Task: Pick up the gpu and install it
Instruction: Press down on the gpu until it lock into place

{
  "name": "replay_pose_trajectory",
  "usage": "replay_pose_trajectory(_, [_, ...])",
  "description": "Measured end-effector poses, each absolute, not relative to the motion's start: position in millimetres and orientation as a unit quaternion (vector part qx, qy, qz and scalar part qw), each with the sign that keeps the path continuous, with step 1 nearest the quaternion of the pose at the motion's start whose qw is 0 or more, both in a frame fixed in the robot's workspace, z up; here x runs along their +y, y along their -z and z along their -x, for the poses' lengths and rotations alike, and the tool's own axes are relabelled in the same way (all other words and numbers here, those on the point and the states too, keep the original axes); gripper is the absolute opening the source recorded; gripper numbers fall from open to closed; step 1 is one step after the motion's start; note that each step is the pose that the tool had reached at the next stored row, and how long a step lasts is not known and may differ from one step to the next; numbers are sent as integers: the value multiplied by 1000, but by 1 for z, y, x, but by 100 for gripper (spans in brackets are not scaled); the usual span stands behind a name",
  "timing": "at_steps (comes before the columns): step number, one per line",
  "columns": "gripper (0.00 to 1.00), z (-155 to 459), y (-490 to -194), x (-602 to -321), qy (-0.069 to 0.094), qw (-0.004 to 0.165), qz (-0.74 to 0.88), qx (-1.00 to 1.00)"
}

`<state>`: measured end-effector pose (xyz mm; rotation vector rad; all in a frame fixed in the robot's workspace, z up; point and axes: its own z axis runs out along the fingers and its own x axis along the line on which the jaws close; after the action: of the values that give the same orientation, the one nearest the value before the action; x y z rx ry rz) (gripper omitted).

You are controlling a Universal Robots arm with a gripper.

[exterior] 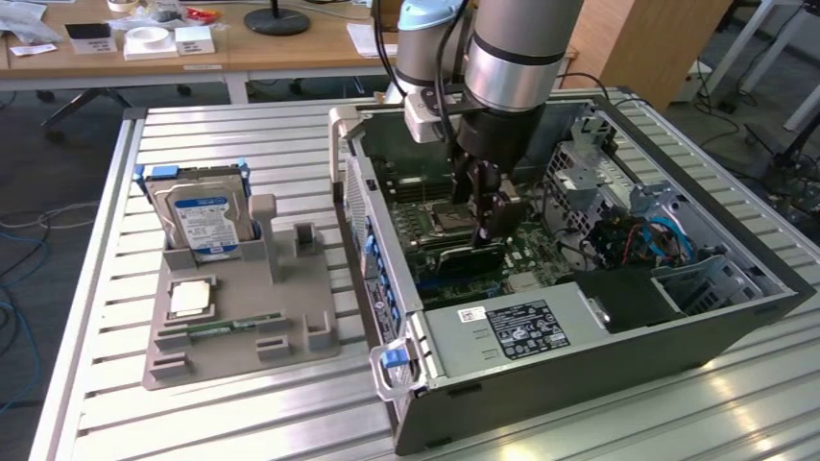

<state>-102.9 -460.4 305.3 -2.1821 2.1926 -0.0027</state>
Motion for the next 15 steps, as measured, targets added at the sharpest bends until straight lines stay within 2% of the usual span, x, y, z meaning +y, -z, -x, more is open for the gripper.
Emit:
replay_pose_trajectory(1, [68,103,-305,-460,1,24,705,709])
replay_pose_trajectory(2, [68,103,-305,-460,1,24,705,709])
replay_pose_trajectory(4, [57,103,-305,-460,1,24,705,709])
replay_pose_trajectory(6, [57,103,-305,-460,1,24,705,709])
replay_pose_trajectory(8, [45,103,-305,-460,1,24,705,709])
replay_pose_trajectory(9, [45,103,-305,-460,1,24,705,709])
replay_pose_trajectory(13, [22,103,-305,-460,1,24,705,709])
replay_pose_trajectory(14, [22,103,-305,-460,1,24,705,709])
replay_pose_trajectory(15, [16,103,-305,-460,1,24,705,709])
